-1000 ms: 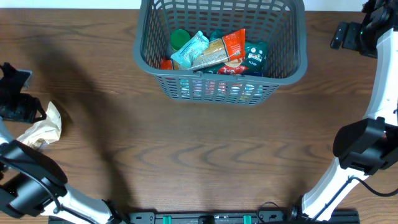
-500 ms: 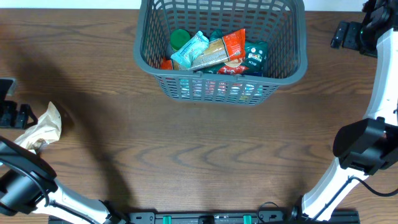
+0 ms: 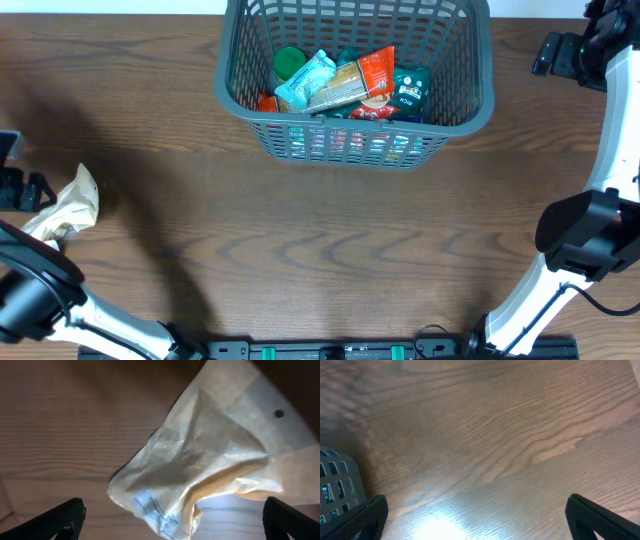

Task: Pack container
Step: 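Move the left gripper down to the crumpled beige bag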

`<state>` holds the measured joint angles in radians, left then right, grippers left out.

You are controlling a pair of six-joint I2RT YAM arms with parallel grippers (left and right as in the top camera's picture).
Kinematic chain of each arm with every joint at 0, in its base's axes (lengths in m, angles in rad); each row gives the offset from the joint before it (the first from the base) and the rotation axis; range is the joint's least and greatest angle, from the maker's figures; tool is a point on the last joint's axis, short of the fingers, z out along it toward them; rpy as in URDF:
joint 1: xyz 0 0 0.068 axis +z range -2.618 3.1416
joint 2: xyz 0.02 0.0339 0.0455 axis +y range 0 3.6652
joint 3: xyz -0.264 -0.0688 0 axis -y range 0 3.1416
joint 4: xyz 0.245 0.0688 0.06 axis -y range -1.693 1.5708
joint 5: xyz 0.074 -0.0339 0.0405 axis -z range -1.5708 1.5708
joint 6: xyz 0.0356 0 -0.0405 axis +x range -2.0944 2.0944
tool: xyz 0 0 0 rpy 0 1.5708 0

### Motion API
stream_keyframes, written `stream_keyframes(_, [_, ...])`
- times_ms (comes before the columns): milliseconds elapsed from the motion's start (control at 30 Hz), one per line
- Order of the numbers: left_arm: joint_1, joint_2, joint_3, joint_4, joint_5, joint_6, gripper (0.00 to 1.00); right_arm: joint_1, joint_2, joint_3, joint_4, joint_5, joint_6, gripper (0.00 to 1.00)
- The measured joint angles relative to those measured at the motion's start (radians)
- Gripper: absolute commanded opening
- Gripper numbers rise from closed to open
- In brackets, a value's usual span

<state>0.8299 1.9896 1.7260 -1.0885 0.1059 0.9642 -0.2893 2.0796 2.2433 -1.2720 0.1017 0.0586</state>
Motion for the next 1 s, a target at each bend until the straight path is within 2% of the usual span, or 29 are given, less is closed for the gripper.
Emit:
stream_keyframes(333, [0.007,0.178,-0.003,0.008,0.008,0.074,0.99,0.000,0.000,0.000,0.011,0.000,0.002,0.99])
stream_keyframes(1000, [0.006,0.187,-0.003,-0.048,0.026,0.136,0.99,0.000,0.000,0.000,0.000,0.000,0.013,0.99])
